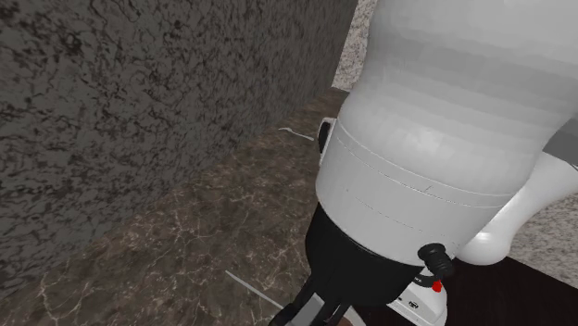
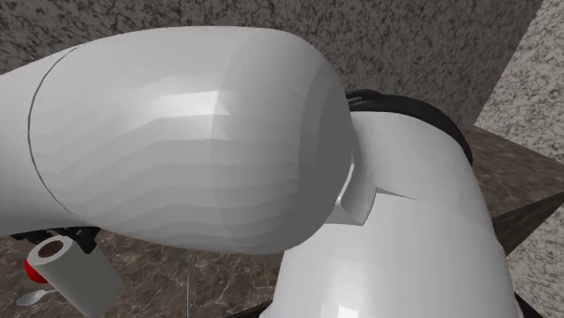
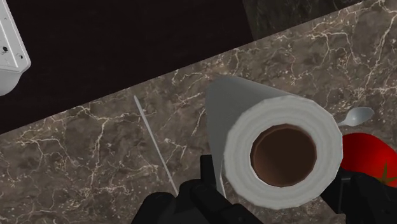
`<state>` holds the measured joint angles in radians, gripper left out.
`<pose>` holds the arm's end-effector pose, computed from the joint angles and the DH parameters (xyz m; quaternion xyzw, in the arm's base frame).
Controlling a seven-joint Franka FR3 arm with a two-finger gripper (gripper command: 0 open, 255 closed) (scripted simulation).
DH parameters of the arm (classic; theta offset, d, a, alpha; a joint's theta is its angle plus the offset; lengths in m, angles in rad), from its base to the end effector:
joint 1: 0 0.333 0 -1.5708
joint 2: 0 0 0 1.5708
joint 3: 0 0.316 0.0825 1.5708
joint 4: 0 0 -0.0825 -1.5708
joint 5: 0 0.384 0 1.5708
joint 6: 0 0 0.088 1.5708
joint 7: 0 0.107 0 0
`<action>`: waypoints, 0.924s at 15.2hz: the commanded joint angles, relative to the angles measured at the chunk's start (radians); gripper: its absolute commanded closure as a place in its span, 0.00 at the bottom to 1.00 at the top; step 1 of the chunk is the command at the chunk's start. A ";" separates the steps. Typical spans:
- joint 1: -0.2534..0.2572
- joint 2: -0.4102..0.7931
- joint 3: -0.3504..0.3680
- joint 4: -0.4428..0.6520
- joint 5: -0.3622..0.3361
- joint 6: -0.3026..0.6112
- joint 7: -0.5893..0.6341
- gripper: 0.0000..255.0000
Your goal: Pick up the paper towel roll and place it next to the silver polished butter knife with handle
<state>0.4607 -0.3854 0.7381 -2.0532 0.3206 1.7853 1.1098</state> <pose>0.1098 0.4671 0.5525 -0.9994 0.0048 0.0199 0.0265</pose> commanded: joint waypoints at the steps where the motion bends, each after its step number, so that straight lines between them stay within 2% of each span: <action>1: 0.001 0.002 0.005 -0.026 0.002 0.028 -0.004 1.00; 14: 0.003 0.031 0.050 -0.176 0.013 0.205 -0.010 1.00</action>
<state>0.4645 -0.3580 0.7841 -2.2208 0.3337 1.9786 1.0992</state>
